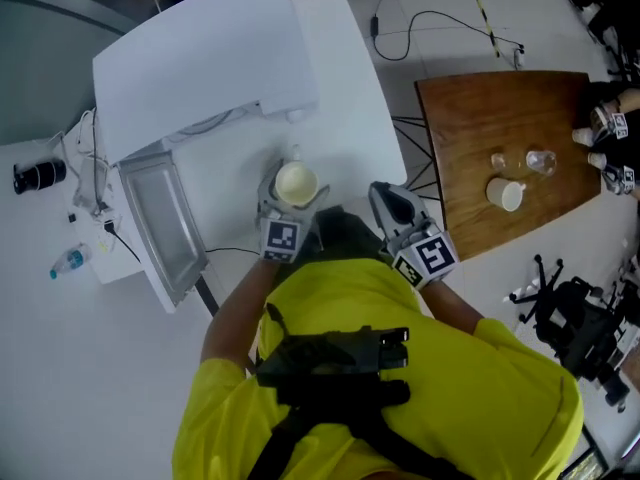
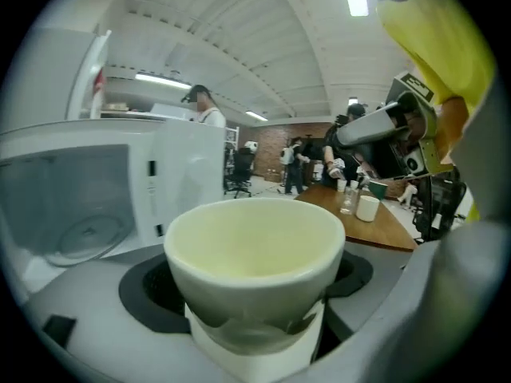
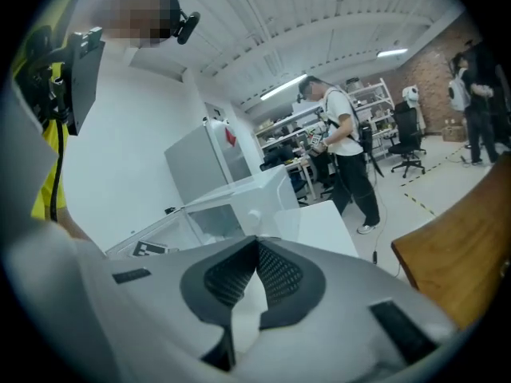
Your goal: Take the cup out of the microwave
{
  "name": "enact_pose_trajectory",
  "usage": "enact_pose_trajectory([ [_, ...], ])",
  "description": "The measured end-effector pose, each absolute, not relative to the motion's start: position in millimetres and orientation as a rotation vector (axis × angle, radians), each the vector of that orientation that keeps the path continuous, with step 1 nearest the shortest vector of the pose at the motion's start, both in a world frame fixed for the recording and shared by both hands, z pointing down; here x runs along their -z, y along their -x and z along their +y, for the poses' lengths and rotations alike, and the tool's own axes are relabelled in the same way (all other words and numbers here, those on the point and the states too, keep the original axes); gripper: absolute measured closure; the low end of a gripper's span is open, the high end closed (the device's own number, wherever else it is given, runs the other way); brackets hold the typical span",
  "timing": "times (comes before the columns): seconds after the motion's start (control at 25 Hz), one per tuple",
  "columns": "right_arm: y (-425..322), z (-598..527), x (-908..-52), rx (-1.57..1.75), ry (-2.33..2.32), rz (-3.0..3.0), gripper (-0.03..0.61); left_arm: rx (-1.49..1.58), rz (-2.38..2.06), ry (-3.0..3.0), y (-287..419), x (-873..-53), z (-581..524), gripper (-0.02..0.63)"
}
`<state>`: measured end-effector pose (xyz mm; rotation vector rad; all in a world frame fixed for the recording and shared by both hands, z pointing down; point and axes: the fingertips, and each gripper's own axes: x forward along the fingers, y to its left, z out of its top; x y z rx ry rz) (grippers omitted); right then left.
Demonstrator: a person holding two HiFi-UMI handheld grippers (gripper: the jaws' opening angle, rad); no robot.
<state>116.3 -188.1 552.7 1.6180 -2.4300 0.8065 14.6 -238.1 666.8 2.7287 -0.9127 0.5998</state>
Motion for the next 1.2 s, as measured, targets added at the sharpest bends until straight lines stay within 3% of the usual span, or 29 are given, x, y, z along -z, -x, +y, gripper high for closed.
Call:
enact_pose_trajectory([
  [0.24, -198, -135, -564, -0.871, -1.877, -2.232, 0.574, -0.505, -0.788, -2.805, -150, -673, -279, 0.150],
  [0.4, -230, -105, -568, -0.902, -1.972, -2.163, 0.574, -0.505, -0.864, -2.770, -198, -693, -335, 0.150],
  [0.72, -247, -81, -586, -0.961, -2.030, -2.109, 0.574, -0.528, -1.089, -2.648, -208, -731, -416, 0.150],
  [1.2, -236, -107, -581, -0.967, -1.982, -2.198, 0.574, -0.610, -1.107, -2.643, -211, -754, -423, 0.146],
])
